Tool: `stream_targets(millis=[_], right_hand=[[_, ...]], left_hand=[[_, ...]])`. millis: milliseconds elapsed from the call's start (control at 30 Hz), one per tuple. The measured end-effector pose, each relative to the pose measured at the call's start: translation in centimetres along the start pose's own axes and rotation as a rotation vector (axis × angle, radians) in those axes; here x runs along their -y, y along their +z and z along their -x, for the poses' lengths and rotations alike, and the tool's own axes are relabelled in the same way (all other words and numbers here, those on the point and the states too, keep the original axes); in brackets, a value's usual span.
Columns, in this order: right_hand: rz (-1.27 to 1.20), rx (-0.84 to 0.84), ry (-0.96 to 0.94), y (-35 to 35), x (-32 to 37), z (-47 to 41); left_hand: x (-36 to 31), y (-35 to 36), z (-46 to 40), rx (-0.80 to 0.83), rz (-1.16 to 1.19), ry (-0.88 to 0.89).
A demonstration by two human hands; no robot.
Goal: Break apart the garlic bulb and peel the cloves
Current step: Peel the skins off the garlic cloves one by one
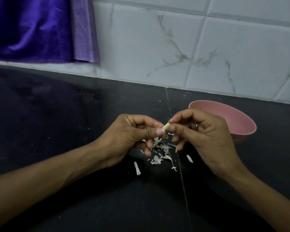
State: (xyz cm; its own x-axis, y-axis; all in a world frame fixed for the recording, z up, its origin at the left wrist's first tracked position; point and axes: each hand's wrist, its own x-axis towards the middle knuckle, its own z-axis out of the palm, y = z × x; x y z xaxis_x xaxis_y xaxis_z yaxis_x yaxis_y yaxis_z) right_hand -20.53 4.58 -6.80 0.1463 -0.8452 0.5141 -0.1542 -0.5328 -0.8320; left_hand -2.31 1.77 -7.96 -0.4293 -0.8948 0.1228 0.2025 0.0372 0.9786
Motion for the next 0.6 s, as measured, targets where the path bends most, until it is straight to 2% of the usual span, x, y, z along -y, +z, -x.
stream_targets(millis=[267,600], right_hand=[[0.001,-0.057,-0.057,0.29,-0.11,0.23],[0.042,-0.036,-0.103,0.32,-0.64,0.34]], left_hand=[[-0.16,0.4,0.08,-0.037,0.07,-0.054],[0.0,0.66,0.34,-0.041,0.09,-0.075]])
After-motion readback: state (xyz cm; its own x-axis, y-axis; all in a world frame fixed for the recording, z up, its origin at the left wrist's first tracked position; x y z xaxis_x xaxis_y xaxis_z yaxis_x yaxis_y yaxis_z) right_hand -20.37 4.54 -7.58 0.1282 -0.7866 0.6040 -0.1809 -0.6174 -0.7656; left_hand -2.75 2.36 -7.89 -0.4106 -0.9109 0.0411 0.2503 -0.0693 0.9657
